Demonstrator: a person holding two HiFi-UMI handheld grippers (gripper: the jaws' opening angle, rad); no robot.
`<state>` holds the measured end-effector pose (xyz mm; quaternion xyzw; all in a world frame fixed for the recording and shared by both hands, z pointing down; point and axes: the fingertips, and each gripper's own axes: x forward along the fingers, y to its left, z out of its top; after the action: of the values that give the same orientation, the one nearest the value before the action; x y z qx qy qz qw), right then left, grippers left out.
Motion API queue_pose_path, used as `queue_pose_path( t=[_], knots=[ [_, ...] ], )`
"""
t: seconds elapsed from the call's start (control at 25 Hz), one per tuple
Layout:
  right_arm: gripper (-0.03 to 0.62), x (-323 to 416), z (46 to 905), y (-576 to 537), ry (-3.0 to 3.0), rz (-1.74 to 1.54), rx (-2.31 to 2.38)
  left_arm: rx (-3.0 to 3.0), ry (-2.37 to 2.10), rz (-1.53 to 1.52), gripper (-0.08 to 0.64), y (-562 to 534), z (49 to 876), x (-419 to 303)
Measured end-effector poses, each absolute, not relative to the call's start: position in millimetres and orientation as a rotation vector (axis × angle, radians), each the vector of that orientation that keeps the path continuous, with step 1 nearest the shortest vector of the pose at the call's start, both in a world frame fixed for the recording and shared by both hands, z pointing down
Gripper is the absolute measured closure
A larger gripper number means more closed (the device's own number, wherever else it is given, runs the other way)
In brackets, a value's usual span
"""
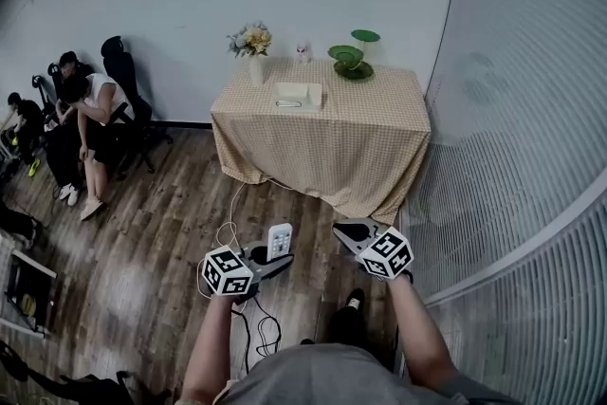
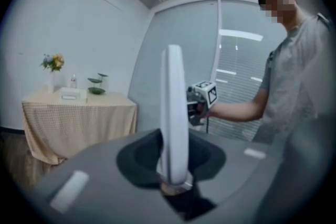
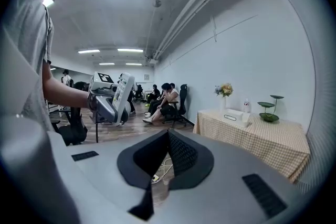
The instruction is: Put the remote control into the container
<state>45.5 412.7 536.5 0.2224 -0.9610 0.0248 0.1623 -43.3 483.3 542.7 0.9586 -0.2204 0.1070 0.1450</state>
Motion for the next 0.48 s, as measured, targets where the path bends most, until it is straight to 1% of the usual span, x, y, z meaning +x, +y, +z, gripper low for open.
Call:
queue_pose_path(
  t=[0.48],
  knots=[
    [0.574, 57, 552, 395, -2.716, 0.112, 0.650, 2.748, -0.598, 0.324, 0.474, 462, 548, -35]
  ],
)
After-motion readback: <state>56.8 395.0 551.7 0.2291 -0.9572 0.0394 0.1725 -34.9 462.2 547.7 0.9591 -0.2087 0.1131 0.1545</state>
